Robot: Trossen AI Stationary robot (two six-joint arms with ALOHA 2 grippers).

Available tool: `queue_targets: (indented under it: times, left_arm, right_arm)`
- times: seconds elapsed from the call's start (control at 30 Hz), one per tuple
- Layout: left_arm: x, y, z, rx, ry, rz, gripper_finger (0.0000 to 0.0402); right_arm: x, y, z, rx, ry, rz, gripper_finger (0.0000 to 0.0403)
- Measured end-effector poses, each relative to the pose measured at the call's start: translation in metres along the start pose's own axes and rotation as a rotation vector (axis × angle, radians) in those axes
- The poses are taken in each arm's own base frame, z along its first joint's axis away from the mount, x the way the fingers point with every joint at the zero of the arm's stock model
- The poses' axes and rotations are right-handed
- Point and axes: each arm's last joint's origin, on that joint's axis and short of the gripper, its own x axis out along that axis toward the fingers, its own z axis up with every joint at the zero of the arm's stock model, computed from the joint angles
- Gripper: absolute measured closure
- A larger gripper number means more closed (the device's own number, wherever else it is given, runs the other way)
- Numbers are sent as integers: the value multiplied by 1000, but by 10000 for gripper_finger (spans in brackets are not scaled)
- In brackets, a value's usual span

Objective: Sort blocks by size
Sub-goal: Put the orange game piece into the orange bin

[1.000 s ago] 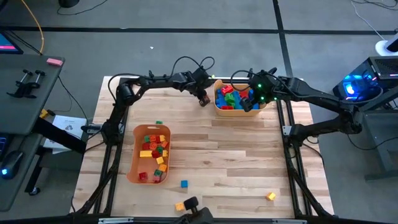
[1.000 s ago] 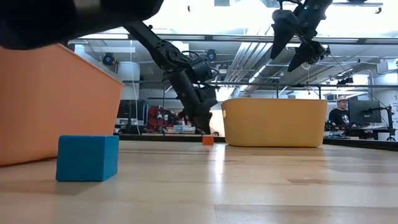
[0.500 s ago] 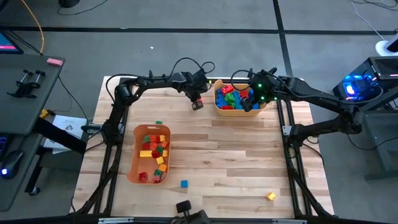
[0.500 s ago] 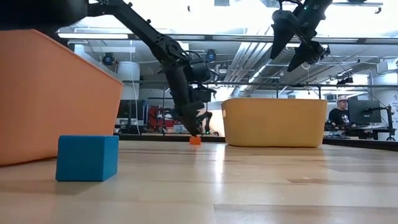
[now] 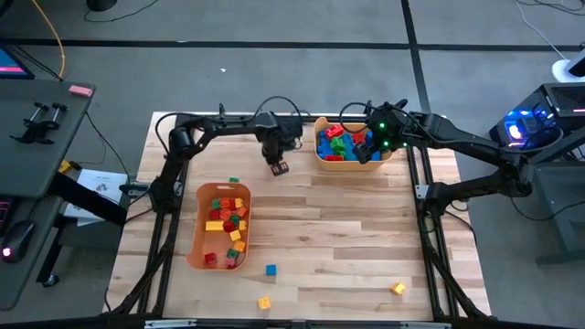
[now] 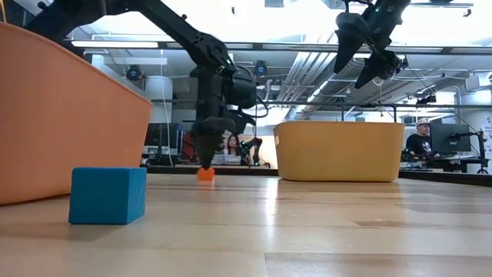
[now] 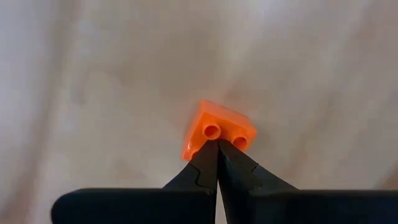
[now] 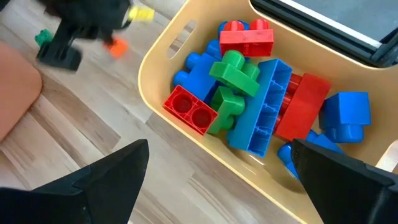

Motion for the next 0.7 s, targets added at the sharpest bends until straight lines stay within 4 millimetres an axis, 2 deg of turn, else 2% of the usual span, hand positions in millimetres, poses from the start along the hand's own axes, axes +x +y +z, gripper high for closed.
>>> queue_targets:
  times: [0.13,0.3,0.47,0.57,0.7]
  left_arm:
    - [1,-35,-3,46,29,-56,401]
    - [1,-99,-5,152,-16,-97,401]
    - [0,-159,-16,260,-61,-104,401]
    - [-8,-183,-25,295,-80,-108,401]
    - [-26,-197,-37,390,-123,-93,401]
  right_arm:
    - [0,0,0,15,0,0,13]
    - [0,0,0,60,0,0,13]
    - [0,0,0,69,-4,2,13]
    - [0,1,1,85,-14,9,13]
    - [0,3,5,88,-47,28,13]
